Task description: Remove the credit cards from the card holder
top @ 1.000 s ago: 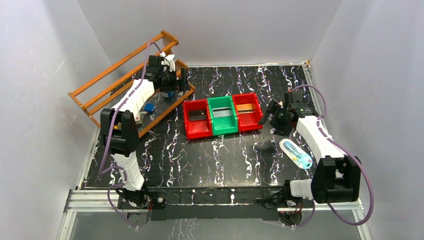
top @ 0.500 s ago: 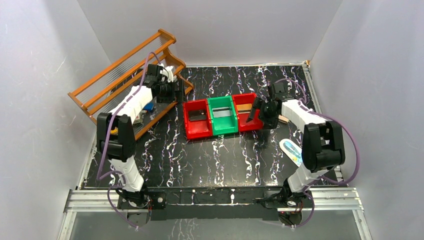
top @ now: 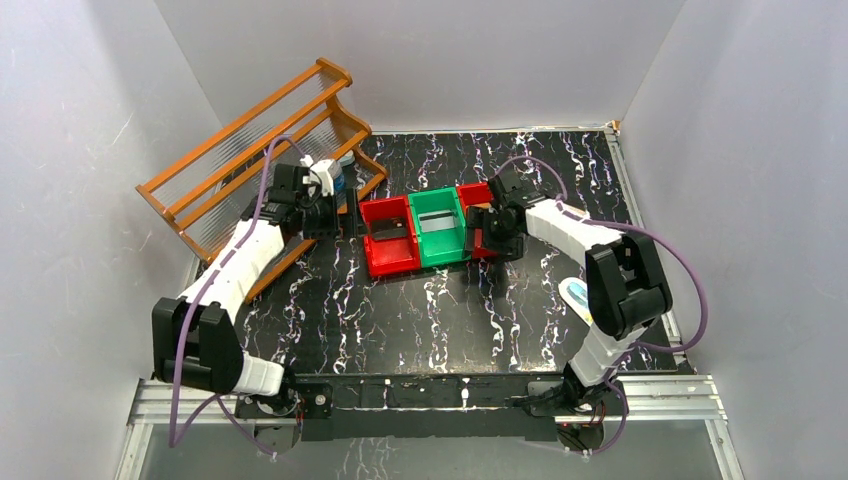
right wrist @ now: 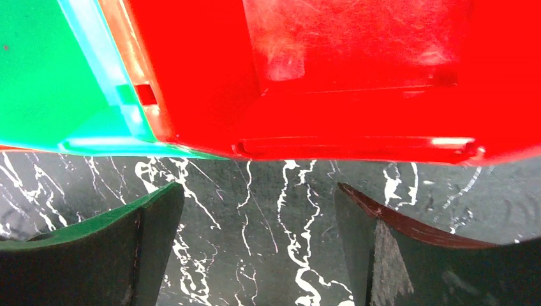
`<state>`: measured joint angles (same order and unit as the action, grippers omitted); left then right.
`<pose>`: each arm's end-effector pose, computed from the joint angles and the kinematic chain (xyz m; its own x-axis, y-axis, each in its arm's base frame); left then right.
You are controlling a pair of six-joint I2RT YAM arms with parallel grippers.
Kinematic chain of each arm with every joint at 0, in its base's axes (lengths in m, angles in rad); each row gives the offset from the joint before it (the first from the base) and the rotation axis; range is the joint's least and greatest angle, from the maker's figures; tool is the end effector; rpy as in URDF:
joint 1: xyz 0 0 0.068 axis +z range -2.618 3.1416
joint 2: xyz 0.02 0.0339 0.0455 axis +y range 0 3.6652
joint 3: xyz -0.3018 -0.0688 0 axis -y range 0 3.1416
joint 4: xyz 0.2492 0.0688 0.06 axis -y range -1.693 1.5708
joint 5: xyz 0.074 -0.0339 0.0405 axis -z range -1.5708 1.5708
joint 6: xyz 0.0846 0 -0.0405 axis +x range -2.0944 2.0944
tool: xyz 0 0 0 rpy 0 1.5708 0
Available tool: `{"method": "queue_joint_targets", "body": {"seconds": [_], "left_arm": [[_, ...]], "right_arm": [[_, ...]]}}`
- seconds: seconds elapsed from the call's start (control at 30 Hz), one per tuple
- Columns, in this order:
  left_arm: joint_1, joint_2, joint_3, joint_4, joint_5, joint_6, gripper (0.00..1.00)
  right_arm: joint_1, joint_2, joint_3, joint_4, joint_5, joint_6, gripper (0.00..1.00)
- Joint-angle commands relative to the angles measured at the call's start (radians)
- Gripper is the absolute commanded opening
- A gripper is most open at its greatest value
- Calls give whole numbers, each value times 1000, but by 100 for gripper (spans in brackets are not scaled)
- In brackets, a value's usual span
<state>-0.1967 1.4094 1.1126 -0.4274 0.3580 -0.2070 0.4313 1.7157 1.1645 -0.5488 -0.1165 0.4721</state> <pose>0.3297 -0.0959 0.2943 -0.7264 -0.0515 -0.6853 0.2975 0.8753 -0.3811 0.3402 0.1674 0.1919 -0.9316 0.0685 -0.3569 -0.0443 0.9534 0.2985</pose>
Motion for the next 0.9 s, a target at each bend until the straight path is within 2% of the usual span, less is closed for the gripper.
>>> {"method": "queue_joint_targets", "body": {"seconds": [0.0,0.17,0.33,0.47,0.63,0.87], "left_arm": [[-4,-75,-73,-19,27,-45,98],[-19,-99,-139,-15,37,-89,97],[-60,-101,-172,9,-9,-132,97],[-95,-47,-160,9,-54,-161,93],[-144,43,-121,8,-123,-169,90],[-170,133,-77,-8,-287,-145,83]], "right_arm": [[-2,-112,29,-27,140,22,97],[-58,-176,87,-94,390,-13,98],[-255,-165,127,-71,397,-16,98],[-370,-90,149,-34,452,22,99],[-487,66,224,-30,406,37,98],[-560,187,278,-10,265,3,98]]}}
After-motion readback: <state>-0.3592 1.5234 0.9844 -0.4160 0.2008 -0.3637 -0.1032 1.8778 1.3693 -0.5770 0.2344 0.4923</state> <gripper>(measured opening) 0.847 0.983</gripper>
